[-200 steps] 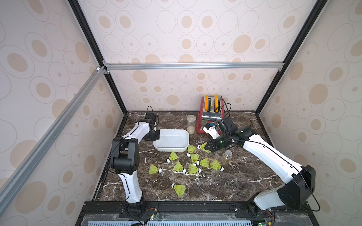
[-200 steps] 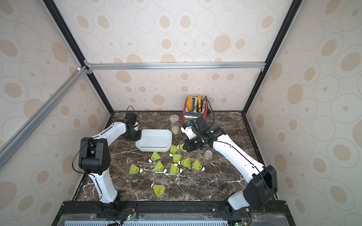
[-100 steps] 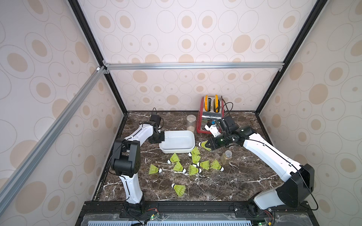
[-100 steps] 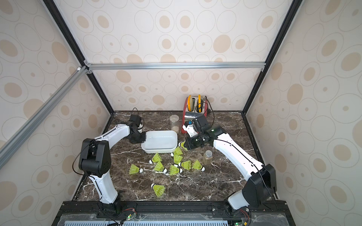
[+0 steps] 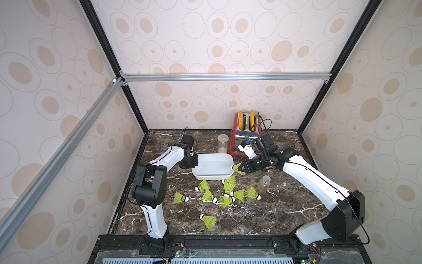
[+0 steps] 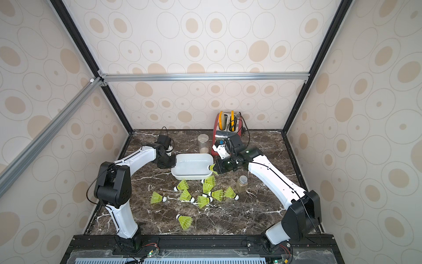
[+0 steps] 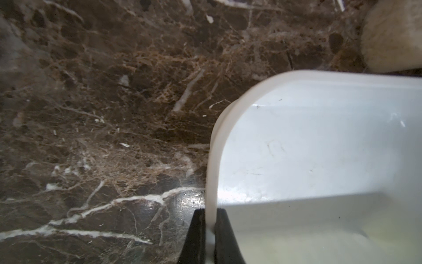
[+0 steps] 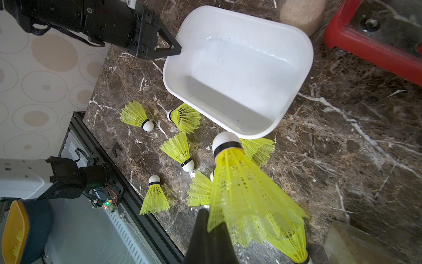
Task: Put the shuttlecocks into the storage box
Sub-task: Move the storage box to the center of the board.
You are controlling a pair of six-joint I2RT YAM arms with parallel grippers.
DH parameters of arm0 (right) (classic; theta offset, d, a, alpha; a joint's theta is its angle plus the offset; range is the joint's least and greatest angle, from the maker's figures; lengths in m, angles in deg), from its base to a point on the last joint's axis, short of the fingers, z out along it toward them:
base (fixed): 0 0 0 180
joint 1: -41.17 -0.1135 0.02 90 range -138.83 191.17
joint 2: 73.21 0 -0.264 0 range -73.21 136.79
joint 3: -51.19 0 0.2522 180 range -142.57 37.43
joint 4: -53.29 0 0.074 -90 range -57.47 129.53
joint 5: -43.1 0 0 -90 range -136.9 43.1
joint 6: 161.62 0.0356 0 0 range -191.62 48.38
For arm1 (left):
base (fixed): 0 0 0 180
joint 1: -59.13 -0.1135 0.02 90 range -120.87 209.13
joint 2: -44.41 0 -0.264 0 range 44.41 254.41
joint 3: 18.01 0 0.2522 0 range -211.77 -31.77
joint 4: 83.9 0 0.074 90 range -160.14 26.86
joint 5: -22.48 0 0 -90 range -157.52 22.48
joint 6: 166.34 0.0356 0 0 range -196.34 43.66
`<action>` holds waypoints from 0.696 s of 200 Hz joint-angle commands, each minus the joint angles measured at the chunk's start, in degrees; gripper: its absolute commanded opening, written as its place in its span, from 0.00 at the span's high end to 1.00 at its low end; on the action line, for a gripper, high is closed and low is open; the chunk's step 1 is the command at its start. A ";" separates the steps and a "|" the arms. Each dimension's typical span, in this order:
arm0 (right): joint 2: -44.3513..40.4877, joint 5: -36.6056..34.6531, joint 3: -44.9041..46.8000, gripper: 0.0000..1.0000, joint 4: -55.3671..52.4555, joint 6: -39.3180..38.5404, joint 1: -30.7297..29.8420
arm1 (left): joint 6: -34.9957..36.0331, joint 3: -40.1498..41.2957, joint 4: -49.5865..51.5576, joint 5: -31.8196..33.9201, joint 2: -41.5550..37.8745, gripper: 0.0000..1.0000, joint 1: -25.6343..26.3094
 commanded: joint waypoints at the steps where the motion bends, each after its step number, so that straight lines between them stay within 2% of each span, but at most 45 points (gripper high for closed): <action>1: 1.33 1.55 -1.39 1.00 1.32 0.91 0.45 | -1.20 0.90 -0.15 -0.60 -1.74 1.00 0.86; 46: 5.07 4.04 -2.54 1.00 3.73 1.81 0.39 | -1.82 0.90 -0.22 -0.67 -1.84 0.99 1.52; 54: 5.93 4.27 -2.92 1.00 4.03 1.98 0.45 | -1.74 0.71 0.06 -0.30 -1.83 0.86 1.52; 63: 7.00 4.51 -3.43 1.00 4.54 2.23 0.40 | -1.82 0.40 0.71 0.35 -1.84 0.59 1.47; 79: 8.46 4.78 -4.00 1.00 5.46 2.57 0.42 | -2.03 -0.18 1.40 1.38 -2.32 0.25 1.52; 86: 9.19 5.04 -4.22 1.00 5.98 2.76 0.44 | -2.17 -0.27 1.45 1.51 -2.79 0.16 1.52; 119: 12.74 7.22 -5.21 1.00 9.68 4.66 0.48 | -3.50 0.11 0.63 0.62 -7.20 0.14 1.52; 139: 14.82 7.96 -5.90 1.00 12.23 6.10 0.37 | -5.54 2.85 -1.65 -1.56 -12.14 0.16 1.58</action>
